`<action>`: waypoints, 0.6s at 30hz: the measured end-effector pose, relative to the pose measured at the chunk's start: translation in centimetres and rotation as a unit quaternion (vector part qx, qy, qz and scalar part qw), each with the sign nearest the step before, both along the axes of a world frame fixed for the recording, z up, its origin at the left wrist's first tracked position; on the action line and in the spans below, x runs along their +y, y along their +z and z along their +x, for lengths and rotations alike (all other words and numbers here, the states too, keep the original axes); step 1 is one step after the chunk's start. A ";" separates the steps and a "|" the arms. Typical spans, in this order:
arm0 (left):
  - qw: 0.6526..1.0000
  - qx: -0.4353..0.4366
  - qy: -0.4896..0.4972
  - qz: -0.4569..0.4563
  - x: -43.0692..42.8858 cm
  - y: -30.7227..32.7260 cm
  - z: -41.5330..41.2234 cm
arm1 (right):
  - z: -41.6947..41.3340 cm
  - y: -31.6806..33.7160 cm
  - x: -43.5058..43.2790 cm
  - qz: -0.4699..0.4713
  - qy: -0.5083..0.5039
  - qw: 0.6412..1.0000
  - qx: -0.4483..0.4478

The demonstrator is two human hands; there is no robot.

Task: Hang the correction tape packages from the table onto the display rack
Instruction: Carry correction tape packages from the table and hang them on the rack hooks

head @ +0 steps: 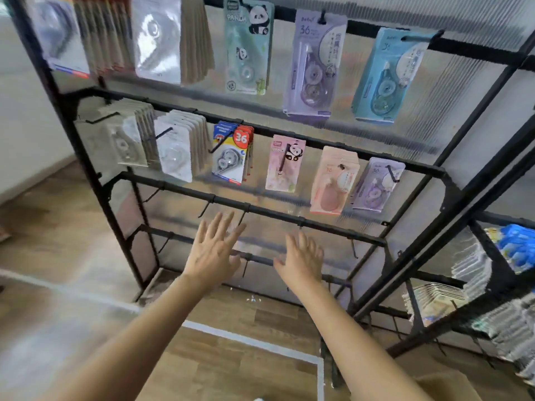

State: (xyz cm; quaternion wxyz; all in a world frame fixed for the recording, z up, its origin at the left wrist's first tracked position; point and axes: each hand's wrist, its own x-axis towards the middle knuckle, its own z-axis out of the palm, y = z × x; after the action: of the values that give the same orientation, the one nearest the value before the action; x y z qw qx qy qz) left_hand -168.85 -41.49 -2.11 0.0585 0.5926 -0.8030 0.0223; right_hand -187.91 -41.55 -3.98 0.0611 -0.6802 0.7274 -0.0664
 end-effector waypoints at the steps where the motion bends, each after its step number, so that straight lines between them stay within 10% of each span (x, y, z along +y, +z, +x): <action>1: 1.000 0.005 0.021 0.012 1.6 -0.5 1.8 | 1.6 0.0 1.1 0.006 0.015 1.000 -0.004; 18: 0.899 0.065 0.424 0.089 34.4 -6.0 28.8 | 33.6 -1.5 21.5 0.141 0.380 0.913 -0.032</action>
State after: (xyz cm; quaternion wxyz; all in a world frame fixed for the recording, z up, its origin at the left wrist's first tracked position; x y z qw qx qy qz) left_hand -140.06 -7.11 -8.14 0.0428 0.8799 -0.4687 -0.0647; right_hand -154.28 -20.05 -5.46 0.2008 -0.8872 0.4131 0.0433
